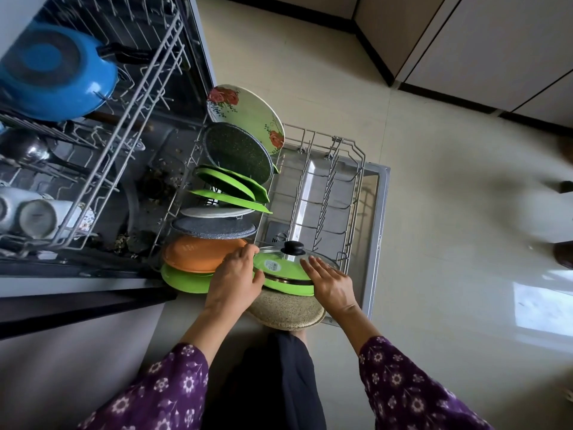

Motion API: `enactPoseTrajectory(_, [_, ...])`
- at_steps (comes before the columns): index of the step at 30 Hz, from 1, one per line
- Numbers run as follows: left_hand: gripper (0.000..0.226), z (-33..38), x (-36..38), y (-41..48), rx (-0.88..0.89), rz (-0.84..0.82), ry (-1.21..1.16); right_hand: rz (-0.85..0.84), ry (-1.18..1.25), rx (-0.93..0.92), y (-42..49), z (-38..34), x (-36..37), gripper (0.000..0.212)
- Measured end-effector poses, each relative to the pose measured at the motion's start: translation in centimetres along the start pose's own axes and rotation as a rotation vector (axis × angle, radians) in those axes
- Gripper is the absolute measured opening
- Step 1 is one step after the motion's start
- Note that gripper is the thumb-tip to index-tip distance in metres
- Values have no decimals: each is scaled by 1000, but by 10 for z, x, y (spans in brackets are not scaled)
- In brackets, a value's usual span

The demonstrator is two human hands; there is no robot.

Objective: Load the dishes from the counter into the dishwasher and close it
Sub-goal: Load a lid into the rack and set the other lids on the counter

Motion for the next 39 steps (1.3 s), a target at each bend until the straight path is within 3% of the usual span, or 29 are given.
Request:
enactPoseTrajectory(13, [32,-7,5,-5,-16,0,-11,-47,-85,-18,-1,-7,12,47])
enactPoseTrajectory(22, [32,-3,2,2,-10,-7,3,-95,84,181,-19,9,3,59])
enactPoseTrajectory(30, [32,2,13,15,-12,-45,6,-185,61,122,-9,4,20,58])
enactPoseTrajectory(39, [30,2,7,10,11,-41,22,46,76,103,-11,12,-3,53])
Point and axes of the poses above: each hand's wrist, its own y-axis towards the middle knuckle, its own x-axis out of the palm, z = x × y, the point moved 8 cm from there along y, towards the middle knuckle, and after that the axes turned 14 degrees about -y, right-handed, at the moved point
